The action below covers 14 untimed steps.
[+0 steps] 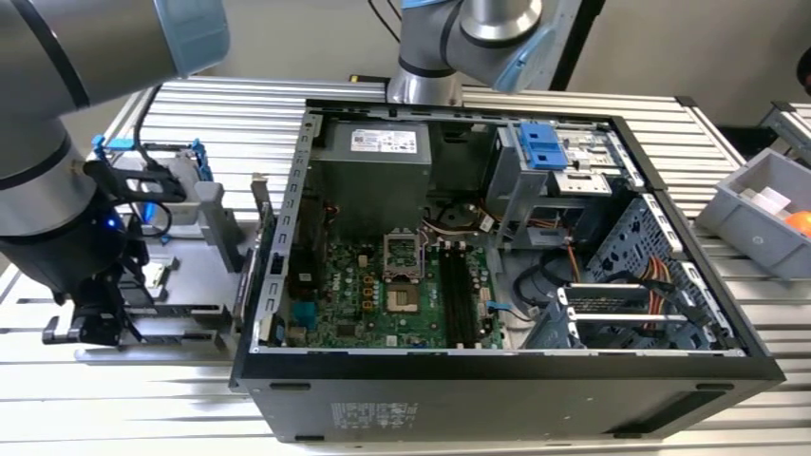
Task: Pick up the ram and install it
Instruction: 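Pick up the ram and move it above insertion slot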
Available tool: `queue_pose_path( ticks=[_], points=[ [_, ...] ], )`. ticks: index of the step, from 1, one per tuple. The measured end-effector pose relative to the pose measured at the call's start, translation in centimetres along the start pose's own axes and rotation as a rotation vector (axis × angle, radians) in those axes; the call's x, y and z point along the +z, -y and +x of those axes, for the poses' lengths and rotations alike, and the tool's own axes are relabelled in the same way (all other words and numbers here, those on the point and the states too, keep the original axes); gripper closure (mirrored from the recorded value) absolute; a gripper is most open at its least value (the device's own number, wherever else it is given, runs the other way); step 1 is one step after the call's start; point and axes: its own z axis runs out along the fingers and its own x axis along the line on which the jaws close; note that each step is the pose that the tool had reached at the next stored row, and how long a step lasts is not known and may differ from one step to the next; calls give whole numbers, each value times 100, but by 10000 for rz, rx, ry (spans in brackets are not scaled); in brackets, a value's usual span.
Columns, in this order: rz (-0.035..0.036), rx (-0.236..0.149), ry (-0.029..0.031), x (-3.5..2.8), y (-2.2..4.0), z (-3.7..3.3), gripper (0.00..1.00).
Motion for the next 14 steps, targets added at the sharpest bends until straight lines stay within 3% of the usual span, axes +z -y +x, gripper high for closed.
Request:
queue_pose_path(
  ticks=[14],
  points=[
    [-2, -1, 1, 32, 3, 0, 0]
  ],
)
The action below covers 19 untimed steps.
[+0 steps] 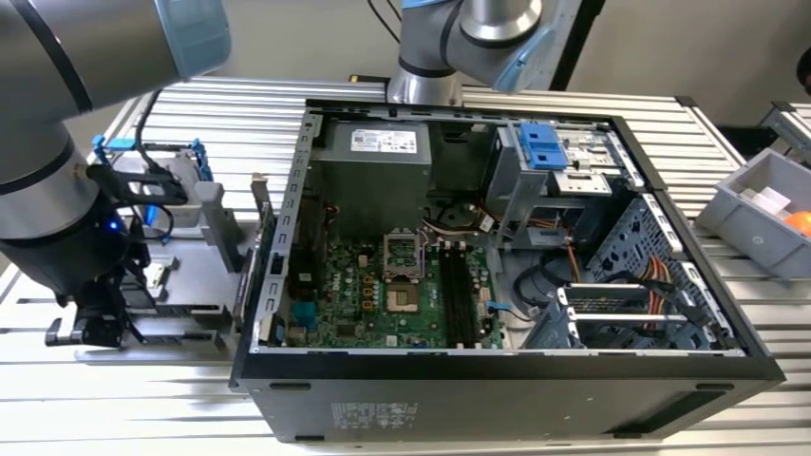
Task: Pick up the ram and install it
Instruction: 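Pick up the ram and move it above insertion slot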
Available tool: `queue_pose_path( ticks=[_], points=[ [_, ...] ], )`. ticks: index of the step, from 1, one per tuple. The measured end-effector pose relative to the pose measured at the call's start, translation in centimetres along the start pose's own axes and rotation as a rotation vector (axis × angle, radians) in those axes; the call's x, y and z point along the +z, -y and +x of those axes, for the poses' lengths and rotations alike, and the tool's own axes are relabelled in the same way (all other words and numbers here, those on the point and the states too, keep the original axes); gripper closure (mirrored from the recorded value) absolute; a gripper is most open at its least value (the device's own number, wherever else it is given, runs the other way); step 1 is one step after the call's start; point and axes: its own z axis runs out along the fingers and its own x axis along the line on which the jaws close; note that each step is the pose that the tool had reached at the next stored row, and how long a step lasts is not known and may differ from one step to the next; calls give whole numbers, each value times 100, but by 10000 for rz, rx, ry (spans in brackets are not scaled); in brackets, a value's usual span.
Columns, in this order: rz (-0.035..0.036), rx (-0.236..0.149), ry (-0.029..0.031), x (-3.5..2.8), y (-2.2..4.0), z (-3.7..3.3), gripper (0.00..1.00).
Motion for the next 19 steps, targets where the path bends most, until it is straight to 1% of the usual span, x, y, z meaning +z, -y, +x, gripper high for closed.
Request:
queue_pose_path(
  ticks=[19],
  points=[
    [-3, 0, -16, 105, 2, -8, 0]
  ],
)
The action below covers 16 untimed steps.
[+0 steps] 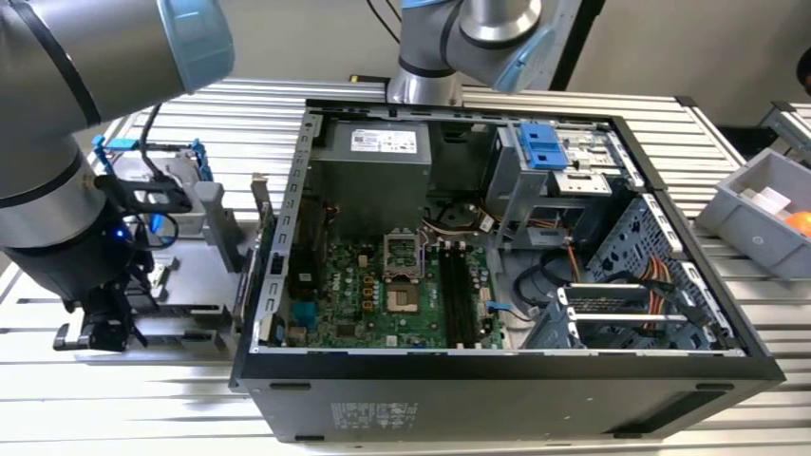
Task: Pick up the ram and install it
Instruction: 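Pick up the ram and move it above insertion slot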
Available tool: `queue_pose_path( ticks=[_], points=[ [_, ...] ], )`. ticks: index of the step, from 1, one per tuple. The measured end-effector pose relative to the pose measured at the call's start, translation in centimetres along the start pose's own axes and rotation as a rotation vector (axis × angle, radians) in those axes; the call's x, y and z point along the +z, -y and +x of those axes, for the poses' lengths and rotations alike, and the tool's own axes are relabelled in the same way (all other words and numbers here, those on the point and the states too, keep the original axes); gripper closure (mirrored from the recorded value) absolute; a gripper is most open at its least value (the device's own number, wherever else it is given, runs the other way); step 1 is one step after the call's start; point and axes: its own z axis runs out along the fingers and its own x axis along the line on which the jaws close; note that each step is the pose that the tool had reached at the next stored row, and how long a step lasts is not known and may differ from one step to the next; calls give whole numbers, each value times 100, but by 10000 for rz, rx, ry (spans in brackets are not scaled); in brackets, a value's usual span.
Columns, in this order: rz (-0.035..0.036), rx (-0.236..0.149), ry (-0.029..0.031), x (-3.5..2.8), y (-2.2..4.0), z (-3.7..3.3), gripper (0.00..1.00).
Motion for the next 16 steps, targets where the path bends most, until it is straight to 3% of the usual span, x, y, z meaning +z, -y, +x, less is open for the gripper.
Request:
queue_pose_path(
  ticks=[16],
  points=[
    [-2, 1, -23, 96, 2, -12, 0]
  ],
)
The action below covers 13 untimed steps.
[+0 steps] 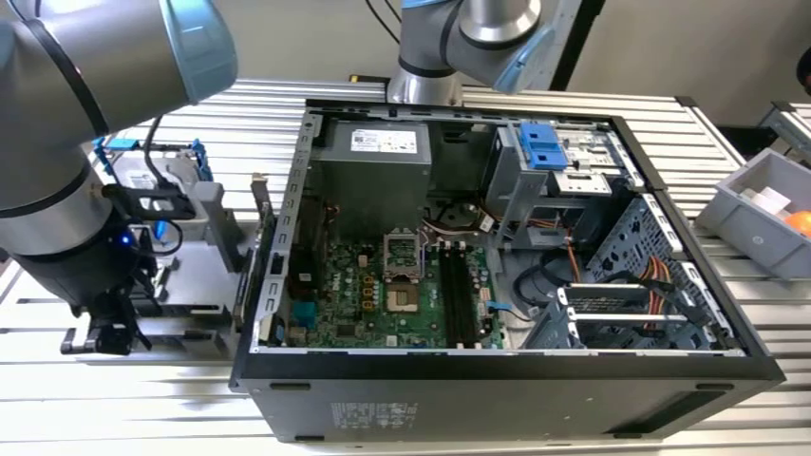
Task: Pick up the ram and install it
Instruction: 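Pick up the ram and move it above insertion slot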
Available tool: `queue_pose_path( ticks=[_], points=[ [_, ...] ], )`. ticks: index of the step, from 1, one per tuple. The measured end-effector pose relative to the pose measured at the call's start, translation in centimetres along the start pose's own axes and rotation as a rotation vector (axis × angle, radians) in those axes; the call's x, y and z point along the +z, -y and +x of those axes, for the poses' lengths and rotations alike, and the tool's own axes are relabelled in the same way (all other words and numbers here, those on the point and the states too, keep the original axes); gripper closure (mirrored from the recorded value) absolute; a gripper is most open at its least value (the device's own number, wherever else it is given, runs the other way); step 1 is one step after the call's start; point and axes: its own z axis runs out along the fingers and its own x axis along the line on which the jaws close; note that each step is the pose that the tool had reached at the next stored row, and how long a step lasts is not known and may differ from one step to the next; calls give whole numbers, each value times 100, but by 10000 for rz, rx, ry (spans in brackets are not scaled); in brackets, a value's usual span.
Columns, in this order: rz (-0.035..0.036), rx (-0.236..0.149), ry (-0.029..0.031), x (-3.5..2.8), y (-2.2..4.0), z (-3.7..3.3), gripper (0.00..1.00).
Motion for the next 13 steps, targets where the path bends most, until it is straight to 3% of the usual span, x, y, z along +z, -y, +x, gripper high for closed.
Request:
queue_pose_path(
  ticks=[13],
  points=[
    [-1, 0, -17, 40, 1, -8, 0]
  ],
)
